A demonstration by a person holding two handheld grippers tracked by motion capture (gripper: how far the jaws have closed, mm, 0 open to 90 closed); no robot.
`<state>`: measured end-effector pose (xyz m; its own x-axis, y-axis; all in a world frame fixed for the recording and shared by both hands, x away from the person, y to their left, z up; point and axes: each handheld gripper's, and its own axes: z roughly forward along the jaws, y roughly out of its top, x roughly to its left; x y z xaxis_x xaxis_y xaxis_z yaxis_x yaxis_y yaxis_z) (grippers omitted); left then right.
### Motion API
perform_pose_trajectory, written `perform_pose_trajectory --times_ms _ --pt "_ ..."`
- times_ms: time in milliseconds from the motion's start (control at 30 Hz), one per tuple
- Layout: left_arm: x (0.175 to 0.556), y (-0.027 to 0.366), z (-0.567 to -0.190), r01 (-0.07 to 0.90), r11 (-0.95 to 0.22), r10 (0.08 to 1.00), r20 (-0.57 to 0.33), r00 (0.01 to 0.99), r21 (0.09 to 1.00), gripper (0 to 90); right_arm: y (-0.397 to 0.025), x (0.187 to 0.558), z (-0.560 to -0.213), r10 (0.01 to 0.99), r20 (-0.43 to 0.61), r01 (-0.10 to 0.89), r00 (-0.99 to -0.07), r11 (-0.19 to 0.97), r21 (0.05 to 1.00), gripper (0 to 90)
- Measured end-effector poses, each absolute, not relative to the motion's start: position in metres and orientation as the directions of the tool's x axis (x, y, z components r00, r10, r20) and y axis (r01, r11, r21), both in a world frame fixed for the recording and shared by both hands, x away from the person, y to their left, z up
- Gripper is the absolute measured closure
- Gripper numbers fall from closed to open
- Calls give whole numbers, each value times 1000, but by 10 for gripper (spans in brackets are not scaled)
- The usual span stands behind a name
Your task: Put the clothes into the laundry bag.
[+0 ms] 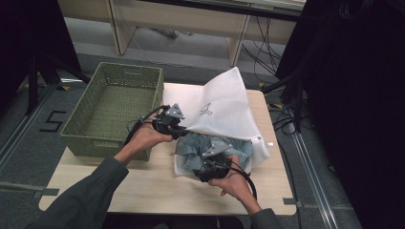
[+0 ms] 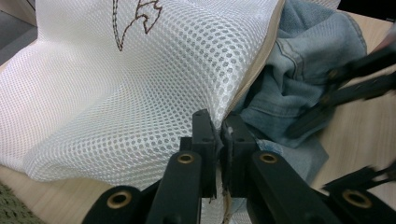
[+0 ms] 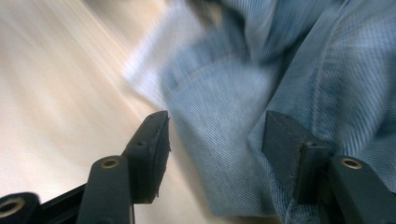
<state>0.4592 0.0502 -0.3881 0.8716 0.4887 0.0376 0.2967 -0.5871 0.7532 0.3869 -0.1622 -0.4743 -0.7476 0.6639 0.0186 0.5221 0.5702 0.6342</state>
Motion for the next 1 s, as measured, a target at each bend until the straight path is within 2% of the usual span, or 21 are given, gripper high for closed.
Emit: perform_pose_trajectory --times_ms 100,133,200,300,367,433,633,767,867,900,933,1000 --pt "459 51 -388 307 -576 497 27 867 757 843 -157 396 -489 654 -84 491 -752 641 590 651" --pt "459 51 -388 307 -576 497 26 867 757 843 -159 400 -486 655 -75 501 -752 642 580 745" --pt "457 52 -388 305 -582 494 29 869 754 843 -162 407 -480 688 -75 501 -722 593 630 829" --pt "456 52 -388 299 -585 488 32 872 754 845 -169 420 -459 722 -78 494 -688 544 679 862" --pt "455 50 -388 297 -588 480 29 877 753 846 -169 431 -446 760 -84 459 -644 472 752 875" --pt "455 48 -389 284 -600 473 45 880 748 845 -170 443 -437 771 -91 451 -630 458 766 874" --pt "455 49 -398 293 -616 480 54 876 731 836 -163 458 -472 784 -23 541 -620 449 711 847" --pt "452 53 -409 304 -600 494 43 869 740 788 -164 455 -465 781 -8 536 -624 436 723 809" --pt "447 58 -411 297 -570 517 54 854 766 665 -165 454 -466 773 -16 522 -635 444 728 805" --pt "442 60 -410 296 -557 529 57 847 776 617 -164 453 -465 779 7 545 -627 432 719 806" --pt "438 62 -409 281 -557 531 75 844 781 553 -164 452 -465 778 7 539 -629 429 725 807" --pt "424 67 -409 258 -558 550 119 827 789 488 -165 450 -463 772 9 538 -635 435 722 808"
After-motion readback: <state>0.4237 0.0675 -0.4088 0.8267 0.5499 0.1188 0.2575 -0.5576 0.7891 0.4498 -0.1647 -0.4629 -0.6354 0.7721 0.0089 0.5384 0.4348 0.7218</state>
